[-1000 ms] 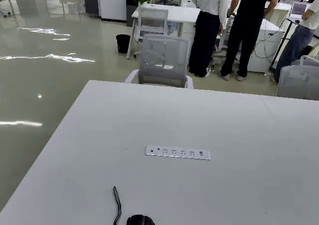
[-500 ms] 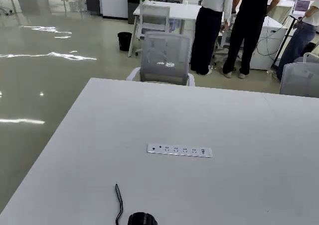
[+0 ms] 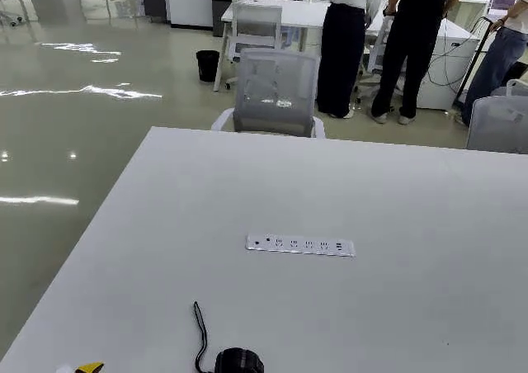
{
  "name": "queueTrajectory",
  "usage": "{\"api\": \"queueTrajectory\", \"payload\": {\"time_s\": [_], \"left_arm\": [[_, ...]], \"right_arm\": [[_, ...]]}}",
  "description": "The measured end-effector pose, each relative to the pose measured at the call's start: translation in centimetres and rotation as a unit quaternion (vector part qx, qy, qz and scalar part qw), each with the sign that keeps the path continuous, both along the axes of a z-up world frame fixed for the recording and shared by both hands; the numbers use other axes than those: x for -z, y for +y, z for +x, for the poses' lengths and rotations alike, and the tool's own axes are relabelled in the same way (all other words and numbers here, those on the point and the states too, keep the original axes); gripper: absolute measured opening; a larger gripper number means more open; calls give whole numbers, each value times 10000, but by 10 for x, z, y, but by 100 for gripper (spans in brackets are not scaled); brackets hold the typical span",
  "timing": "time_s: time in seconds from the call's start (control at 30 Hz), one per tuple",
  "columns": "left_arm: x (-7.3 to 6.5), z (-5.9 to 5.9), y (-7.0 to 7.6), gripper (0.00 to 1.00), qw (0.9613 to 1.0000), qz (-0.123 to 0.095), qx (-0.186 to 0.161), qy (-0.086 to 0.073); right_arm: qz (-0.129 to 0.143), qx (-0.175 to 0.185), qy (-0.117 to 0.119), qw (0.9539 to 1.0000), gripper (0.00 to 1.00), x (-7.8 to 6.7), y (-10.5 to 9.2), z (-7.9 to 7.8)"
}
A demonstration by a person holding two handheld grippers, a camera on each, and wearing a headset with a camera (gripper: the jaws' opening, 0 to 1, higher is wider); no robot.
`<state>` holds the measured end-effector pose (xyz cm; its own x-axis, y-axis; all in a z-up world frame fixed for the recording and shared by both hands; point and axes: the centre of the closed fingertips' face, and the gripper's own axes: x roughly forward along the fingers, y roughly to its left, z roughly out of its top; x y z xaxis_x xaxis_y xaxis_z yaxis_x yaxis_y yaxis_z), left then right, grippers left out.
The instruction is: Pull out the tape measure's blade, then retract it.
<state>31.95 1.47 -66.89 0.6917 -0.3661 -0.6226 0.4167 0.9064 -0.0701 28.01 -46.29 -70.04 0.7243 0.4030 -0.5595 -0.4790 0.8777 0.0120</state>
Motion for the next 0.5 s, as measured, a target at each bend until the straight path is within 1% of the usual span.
{"api": "queueTrajectory", "payload": {"time_s": [0.03, 0.07, 0.1, 0.17, 0.3, 0.37, 0.4, 0.43, 0.47, 0.5], "left_arm": [[1, 0, -2, 99, 10000, 17, 7, 31], [4, 0, -3, 98, 9999, 86, 24, 145], [5, 0, -5, 96, 9997, 130, 40, 190], [5, 3, -9, 95, 9997, 143, 12, 188], [8, 6, -18, 95, 9995, 103, 13, 282], [9, 9, -22, 96, 9995, 61, -32, 309], [9, 11, -24, 97, 9994, 47, -97, 331], [10, 12, -25, 98, 9994, 48, -120, 321], [11, 13, -26, 99, 9994, 76, -148, 318], [14, 15, -25, 99, 9991, 175, -210, 326]], "right_arm": [[-1, -3, 7, 10000, 100, 1, 0, 0], [4, -16, 15, 10000, 100, 2, 0, 1], [7, -21, 21, 10000, 100, 2, 0, 2], [6, -32, 29, 10000, 100, 2, 2, 4], [4, -65, 48, 10000, 100, 4, 3, 8], [-21, -102, 49, 9999, 100, 4, 5, 11], [-34, -118, 58, 9999, 100, 6, 4, 12], [-55, -133, 61, 9999, 100, 7, 4, 14], [-72, -151, 71, 9998, 100, 9, 4, 15], [-77, -178, 83, 9998, 100, 10, 5, 16]]}}
